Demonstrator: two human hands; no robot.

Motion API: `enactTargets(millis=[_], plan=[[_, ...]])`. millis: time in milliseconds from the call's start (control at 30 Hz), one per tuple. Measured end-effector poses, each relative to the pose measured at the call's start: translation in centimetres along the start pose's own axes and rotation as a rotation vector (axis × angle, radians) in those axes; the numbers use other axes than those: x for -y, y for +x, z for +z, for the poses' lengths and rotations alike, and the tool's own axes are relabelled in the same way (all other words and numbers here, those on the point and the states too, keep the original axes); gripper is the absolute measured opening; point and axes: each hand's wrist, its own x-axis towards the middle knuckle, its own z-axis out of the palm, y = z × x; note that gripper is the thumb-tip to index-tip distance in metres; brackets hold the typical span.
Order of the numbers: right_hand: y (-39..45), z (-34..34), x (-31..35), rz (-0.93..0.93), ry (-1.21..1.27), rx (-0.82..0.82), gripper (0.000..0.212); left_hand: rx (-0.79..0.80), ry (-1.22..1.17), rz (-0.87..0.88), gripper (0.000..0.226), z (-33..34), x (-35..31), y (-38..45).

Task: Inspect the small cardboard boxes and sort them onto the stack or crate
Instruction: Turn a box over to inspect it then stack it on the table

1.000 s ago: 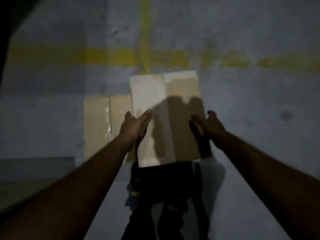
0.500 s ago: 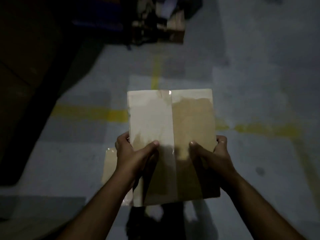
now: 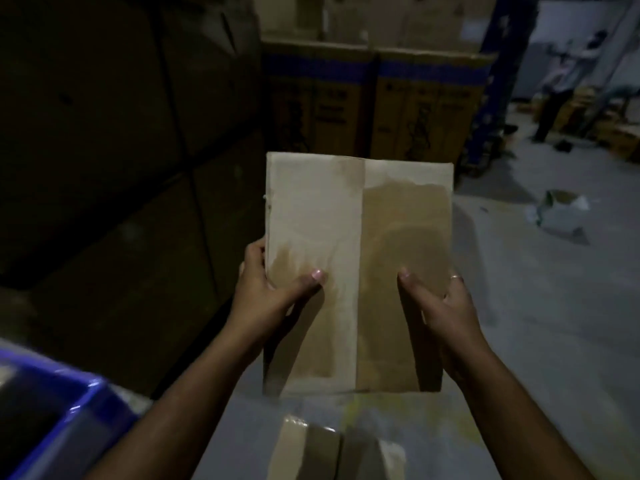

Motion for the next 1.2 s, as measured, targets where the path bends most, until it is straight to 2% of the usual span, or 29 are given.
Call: enactTargets(millis=[67, 133, 200, 300, 400, 467, 567, 633, 700, 800, 900, 1000, 1200], plan=[[-2.4, 3.1, 3.2, -0.034, 0.025, 0.063, 0.096, -0.048, -0.024, 0.051, 0.077, -4.5, -2.8, -1.7], [-5.0, 6.5, 5.9, -0.076, 0.054, 0.131, 0.074, -0.105, -0.009, 0.098, 0.079, -9.4, -5.2, -3.7], [-8.0, 10.5, 8.4, -0.131, 0.061, 0.184, 0.067, -0.180, 0.018, 0.139, 0.087, -14.9, -7.0, -5.9], [-13.2, 17.2, 11.5, -0.185, 0.111, 0.287, 0.083, -0.267, 0.030, 0.173, 0.088, -23.8, -8.8, -10.0], [-19.4, 24.3, 13.8, -0.244, 0.203, 0.417, 0.078, -0.376, 0.072, 0.201, 0.093, -33.0, -10.4, -15.0], [-24.3, 28.9, 15.3, -0.279, 0.232, 0.512, 0.080, -0.492, 0.136, 0.211, 0.096, -38.7, -11.2, -18.9], [-31.1, 35.3, 16.7, -0.331, 0.224, 0.627, 0.100, -0.676, 0.214, 0.196, 0.095, -45.8, -12.3, -25.3], [-35.3, 38.7, 17.5, -0.381, 0.210, 0.680, 0.103, -0.794, 0.265, 0.179, 0.096, -49.4, -13.1, -29.4], [-39.3, 41.5, 18.5, -0.440, 0.190, 0.705, 0.107, -0.909, 0.320, 0.160, 0.101, -52.0, -13.7, -33.1], [-44.3, 44.4, 19.4, -0.484, 0.176, 0.741, 0.125, -1.032, 0.410, 0.144, 0.107, -54.7, -14.5, -37.6], [-47.7, 46.1, 19.9, -0.500, 0.220, 0.803, 0.118, -1.147, 0.473, 0.125, 0.115, -56.1, -15.0, -41.0], [-49.8, 46.6, 20.5, -0.553, 0.218, 0.826, 0.121, -1.260, 0.490, 0.114, 0.118, -56.5, -15.3, -43.0], [-51.8, 46.9, 21.4, -0.592, 0.236, 0.824, 0.119, -1.346, 0.507, 0.115, 0.111, -56.6, -16.3, -44.5]])
